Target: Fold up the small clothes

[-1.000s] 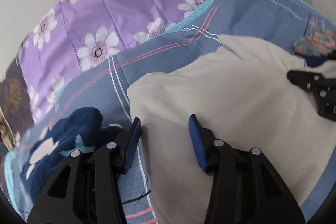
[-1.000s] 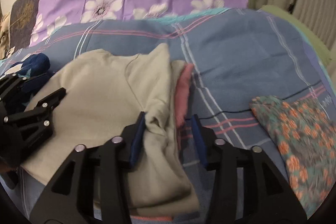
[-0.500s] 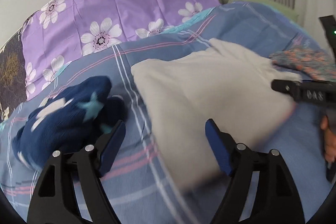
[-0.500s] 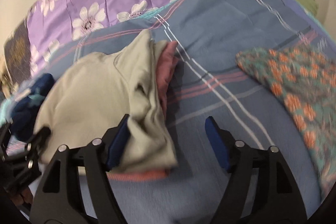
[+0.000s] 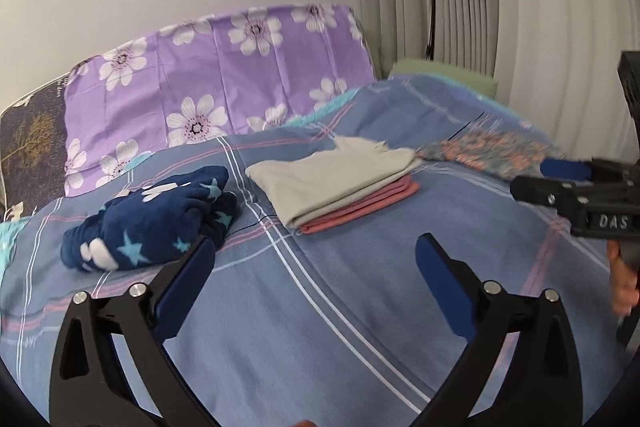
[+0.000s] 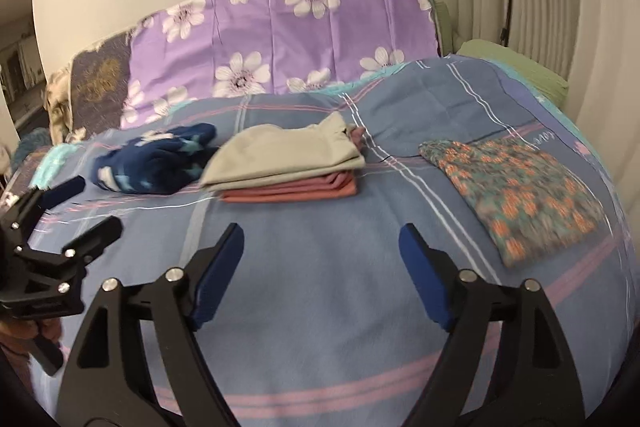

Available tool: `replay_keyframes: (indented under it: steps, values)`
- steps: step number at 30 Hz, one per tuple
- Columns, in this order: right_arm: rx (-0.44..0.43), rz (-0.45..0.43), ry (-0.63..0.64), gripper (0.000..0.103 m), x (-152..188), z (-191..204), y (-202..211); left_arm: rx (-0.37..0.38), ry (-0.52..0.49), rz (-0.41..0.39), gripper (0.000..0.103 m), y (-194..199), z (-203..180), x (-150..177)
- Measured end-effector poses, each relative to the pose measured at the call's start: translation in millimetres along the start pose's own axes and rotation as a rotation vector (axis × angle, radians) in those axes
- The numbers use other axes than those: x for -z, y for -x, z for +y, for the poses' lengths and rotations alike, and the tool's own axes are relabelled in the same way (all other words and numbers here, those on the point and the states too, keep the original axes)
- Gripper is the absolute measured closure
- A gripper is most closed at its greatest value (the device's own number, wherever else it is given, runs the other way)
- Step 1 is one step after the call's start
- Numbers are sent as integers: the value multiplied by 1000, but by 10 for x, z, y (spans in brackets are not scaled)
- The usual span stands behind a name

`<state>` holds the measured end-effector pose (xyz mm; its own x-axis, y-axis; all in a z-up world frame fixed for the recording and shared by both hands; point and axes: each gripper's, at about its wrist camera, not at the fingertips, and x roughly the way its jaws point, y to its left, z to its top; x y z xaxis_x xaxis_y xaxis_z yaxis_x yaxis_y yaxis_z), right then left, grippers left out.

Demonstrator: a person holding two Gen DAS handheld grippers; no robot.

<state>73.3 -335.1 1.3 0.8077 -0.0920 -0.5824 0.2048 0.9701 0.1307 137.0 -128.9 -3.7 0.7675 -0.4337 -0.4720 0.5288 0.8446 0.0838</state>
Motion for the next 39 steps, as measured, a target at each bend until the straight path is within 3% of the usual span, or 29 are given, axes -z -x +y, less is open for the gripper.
replay_keyframes:
  steps: [8,14,27,39]
  values:
    - [29,-35,-22,10,255,124,750,-27,76,-66,2,771,-206,211]
    - [35,-79,25,8,370,273,1101,-21,44,-81,2,1119,-360,339]
    - [60,-93,83,6,591,387,1359,-61,61,-85,2,1505,-467,492]
    - [70,-83,99,6,696,427,1362,-93,56,-85,2,1585,-515,554]
